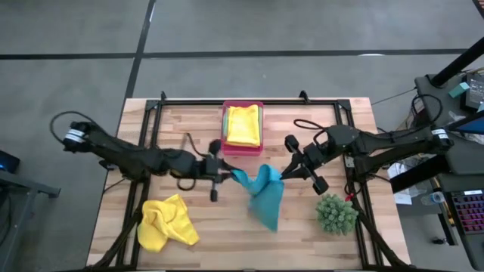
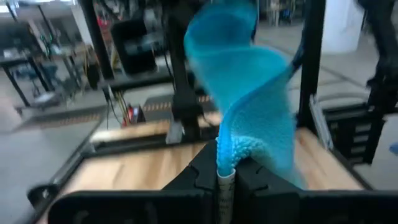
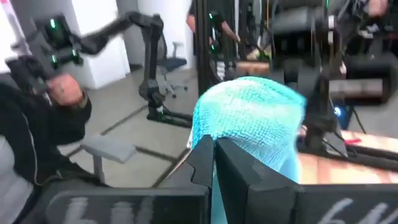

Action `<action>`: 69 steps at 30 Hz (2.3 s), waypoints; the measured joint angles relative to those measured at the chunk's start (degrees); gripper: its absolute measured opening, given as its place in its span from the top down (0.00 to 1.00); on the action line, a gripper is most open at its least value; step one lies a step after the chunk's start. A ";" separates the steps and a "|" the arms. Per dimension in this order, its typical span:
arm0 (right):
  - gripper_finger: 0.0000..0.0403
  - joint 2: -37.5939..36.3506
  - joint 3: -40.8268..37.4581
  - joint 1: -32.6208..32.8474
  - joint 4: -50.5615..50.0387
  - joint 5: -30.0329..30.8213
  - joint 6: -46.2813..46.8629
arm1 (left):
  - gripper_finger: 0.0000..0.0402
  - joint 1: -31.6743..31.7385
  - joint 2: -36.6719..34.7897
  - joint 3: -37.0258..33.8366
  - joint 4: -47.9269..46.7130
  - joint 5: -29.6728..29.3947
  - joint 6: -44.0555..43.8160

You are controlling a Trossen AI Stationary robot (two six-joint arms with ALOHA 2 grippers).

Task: Fold microfiber towels
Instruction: Fold the blue towel

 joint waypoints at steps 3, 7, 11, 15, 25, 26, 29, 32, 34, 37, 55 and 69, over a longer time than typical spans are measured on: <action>0.98 0.56 5.79 -0.36 -9.85 2.27 -3.35 | 1.00 0.00 -4.12 0.80 -3.28 0.06 1.00; 0.98 2.35 12.49 -0.52 -20.49 12.65 -8.75 | 1.00 0.41 -7.55 1.10 -8.11 0.18 1.25; 0.98 4.13 17.94 -1.56 -28.39 21.70 -13.75 | 1.00 2.06 -9.87 3.41 -20.59 -0.11 0.40; 0.98 4.63 20.20 -3.06 -32.52 21.92 -15.24 | 1.00 3.95 -11.19 7.44 -34.11 -0.12 -3.72; 0.98 4.65 17.99 -1.03 -41.34 8.50 -11.11 | 1.00 3.13 -8.22 10.56 -38.96 15.19 -10.81; 0.98 4.65 17.09 -0.31 -41.50 7.17 -10.53 | 1.00 2.77 -7.35 10.22 -39.22 15.41 -12.16; 0.98 4.65 13.69 2.02 -41.45 6.23 -8.74 | 1.00 1.17 -4.11 9.51 -39.34 17.79 -15.75; 0.98 4.65 9.13 4.31 -38.87 6.25 -5.47 | 1.00 -0.90 0.06 9.53 -39.05 21.50 -20.75; 0.98 4.65 5.92 6.05 -36.65 6.26 -3.28 | 1.00 -2.09 2.96 9.77 -38.78 23.27 -25.09; 0.98 4.65 1.58 8.68 -33.55 5.79 -0.40 | 1.00 -3.65 7.04 9.94 -36.61 26.92 -30.43; 0.98 9.93 -12.39 16.88 -19.25 17.03 22.19 | 1.00 -3.93 24.25 10.32 -29.59 34.36 -42.73; 0.98 20.82 -11.63 10.19 -21.88 24.33 21.22 | 1.00 -0.48 27.02 10.23 -44.45 25.29 -45.19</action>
